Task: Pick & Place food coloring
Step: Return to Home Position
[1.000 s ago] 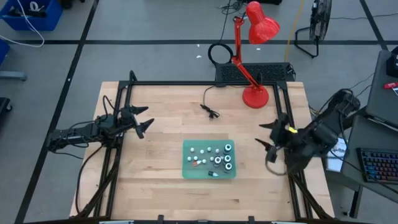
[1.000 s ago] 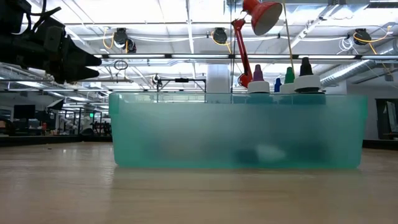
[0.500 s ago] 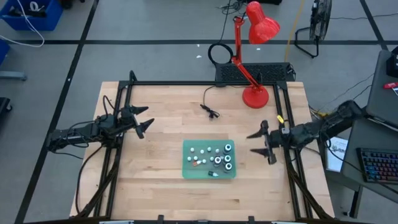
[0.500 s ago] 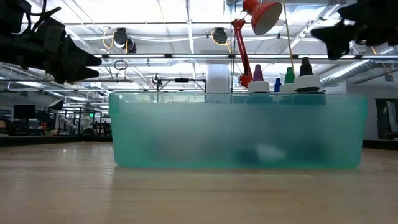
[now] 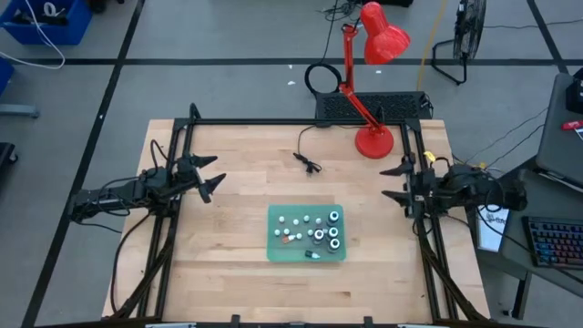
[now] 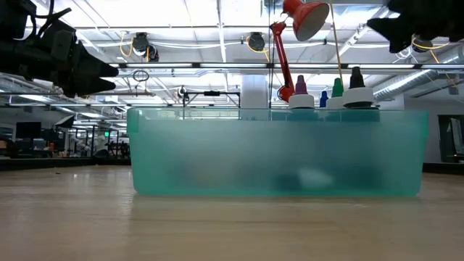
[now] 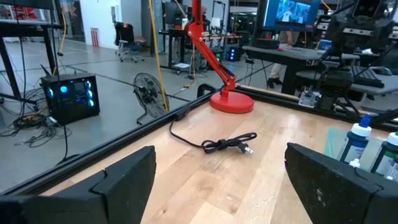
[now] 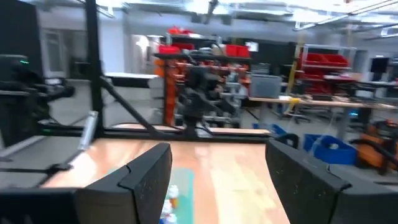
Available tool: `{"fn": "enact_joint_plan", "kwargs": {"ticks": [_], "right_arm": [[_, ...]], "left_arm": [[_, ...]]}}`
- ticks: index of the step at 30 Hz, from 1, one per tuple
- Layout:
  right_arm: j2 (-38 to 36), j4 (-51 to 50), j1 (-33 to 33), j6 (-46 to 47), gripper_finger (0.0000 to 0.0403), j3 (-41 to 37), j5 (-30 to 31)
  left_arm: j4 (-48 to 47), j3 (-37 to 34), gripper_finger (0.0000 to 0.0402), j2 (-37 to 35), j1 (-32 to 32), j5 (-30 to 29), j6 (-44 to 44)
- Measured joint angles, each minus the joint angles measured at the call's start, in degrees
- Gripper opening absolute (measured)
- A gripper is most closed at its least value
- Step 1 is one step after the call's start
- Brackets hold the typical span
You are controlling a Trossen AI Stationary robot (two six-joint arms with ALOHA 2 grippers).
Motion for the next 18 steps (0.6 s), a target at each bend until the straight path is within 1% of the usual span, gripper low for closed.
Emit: {"fn": "enact_joint_plan", "kwargs": {"ticks": [4, 6, 9, 14, 18], "right_arm": [[1.0, 3.0, -2.2, -0.3, 0.0248, -3.5, -0.2], [0.9, 6.7, -3.2, -0.3, 0.0247, -5.7, -1.5], [0.9, 13.0, -4.5, -0.3, 0.0248, -9.1, -1.7], [0.9, 17.8, -6.5, -0.2, 0.0249, -12.6, -1.8], [1.0, 22.6, -8.0, 1.3, 0.0247, -15.6, -4.5]], "left_arm": [[0.0, 0.0, 0.0353, 0.0, 0.0, 0.0, 0.0], [0.0, 0.0, 0.0353, 0.0, 0.0, 0.0, 0.0], [0.0, 0.0, 0.0353, 0.0, 0.0, 0.0, 0.0], [0.0, 0.0, 0.0353, 0.0, 0.0, 0.0, 0.0], [0.0, 0.0, 0.0353, 0.0, 0.0, 0.0, 0.0]]}}
